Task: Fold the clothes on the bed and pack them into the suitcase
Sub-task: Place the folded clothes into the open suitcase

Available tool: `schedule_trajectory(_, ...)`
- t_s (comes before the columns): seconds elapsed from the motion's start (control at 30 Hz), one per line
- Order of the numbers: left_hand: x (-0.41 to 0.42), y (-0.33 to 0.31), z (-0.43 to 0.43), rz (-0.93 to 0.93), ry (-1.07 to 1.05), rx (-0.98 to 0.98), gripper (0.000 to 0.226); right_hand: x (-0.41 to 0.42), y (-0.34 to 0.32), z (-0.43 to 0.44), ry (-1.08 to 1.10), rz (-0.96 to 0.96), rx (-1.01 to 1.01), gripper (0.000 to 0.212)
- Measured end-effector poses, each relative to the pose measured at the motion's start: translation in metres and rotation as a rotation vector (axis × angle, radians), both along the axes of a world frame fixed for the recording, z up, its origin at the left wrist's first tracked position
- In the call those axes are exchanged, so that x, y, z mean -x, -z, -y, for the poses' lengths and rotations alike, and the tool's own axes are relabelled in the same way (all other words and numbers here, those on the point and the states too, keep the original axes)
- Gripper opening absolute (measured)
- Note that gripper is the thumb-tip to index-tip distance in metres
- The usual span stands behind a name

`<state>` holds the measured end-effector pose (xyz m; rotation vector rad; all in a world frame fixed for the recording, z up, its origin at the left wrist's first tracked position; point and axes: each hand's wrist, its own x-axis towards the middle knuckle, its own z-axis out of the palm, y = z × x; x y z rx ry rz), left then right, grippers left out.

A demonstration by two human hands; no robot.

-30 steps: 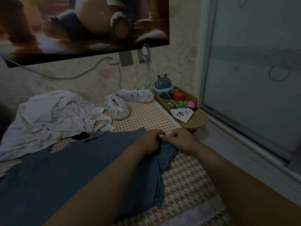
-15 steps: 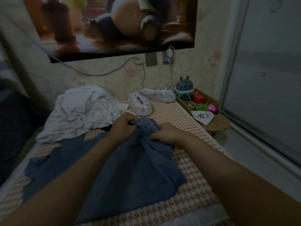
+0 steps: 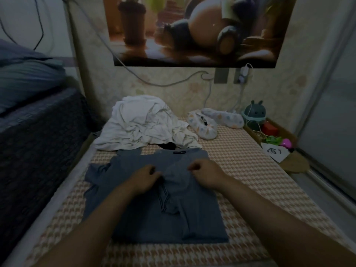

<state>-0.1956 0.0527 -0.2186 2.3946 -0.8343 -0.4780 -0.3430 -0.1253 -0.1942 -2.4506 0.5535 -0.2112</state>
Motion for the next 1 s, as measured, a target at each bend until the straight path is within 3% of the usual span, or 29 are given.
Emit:
schedule_trajectory(0.07, 0.007, 0.004, 0.011, -0.038, -0.05, 0.026, 0.069, 0.007, 0.014, 0.006, -0.036, -0.043, 0.169, 0.037)
schedule_trajectory(0.2, 0.001, 0.007, 0.024, 0.171, -0.096, 0.199, 0.035, 0.01, 0.039, 0.007, -0.159, -0.178, 0.436, 0.068)
schedule_trajectory(0.3, -0.02, 0.002, 0.019, 0.32, -0.183, 0.366, 0.027, 0.002, 0.043, 0.008, -0.166, -0.209, 0.401, 0.081)
schedule_trajectory(0.37, -0.037, 0.005, 0.012, 0.392, -0.208, 0.247, 0.02, -0.006, 0.041, 0.007, -0.185, -0.248, 0.39, 0.086)
schedule_trajectory(0.5, -0.048, 0.024, -0.003, 0.531, -0.087, -0.342, 0.034, -0.018, 0.049, 0.006, -0.217, -0.355, 0.349, 0.088)
schedule_trajectory(0.57, -0.039, 0.027, -0.002, 0.657, -0.048, -0.361, 0.043, -0.022, 0.055, 0.007, -0.225, -0.378, 0.335, 0.089)
schedule_trajectory(0.63, -0.027, 0.021, 0.005, 0.734, 0.057, -0.147, 0.039, -0.025, 0.057, 0.009, -0.22, -0.391, 0.33, 0.088)
schedule_trajectory(0.73, 0.006, -0.002, 0.013, 0.619, 0.309, 0.099, 0.018, -0.024, 0.054, 0.007, -0.238, -0.328, 0.366, 0.083)
schedule_trajectory(0.8, 0.032, -0.013, 0.01, 0.384, 0.448, 0.056, 0.019, -0.017, 0.045, 0.001, -0.268, -0.132, 0.387, 0.07)
schedule_trajectory(0.87, 0.054, -0.02, 0.001, 0.26, 0.524, -0.019, 0.023, -0.006, 0.035, -0.007, -0.312, 0.041, 0.314, 0.045)
schedule_trajectory(0.93, 0.067, -0.025, -0.01, 0.231, 0.566, -0.054, 0.03, 0.007, 0.024, -0.014, -0.385, 0.053, 0.133, 0.033)
schedule_trajectory(1.0, 0.077, -0.027, -0.019, 0.233, 0.598, -0.077, 0.038, 0.023, 0.013, -0.023, -0.461, -0.039, 0.002, 0.036)
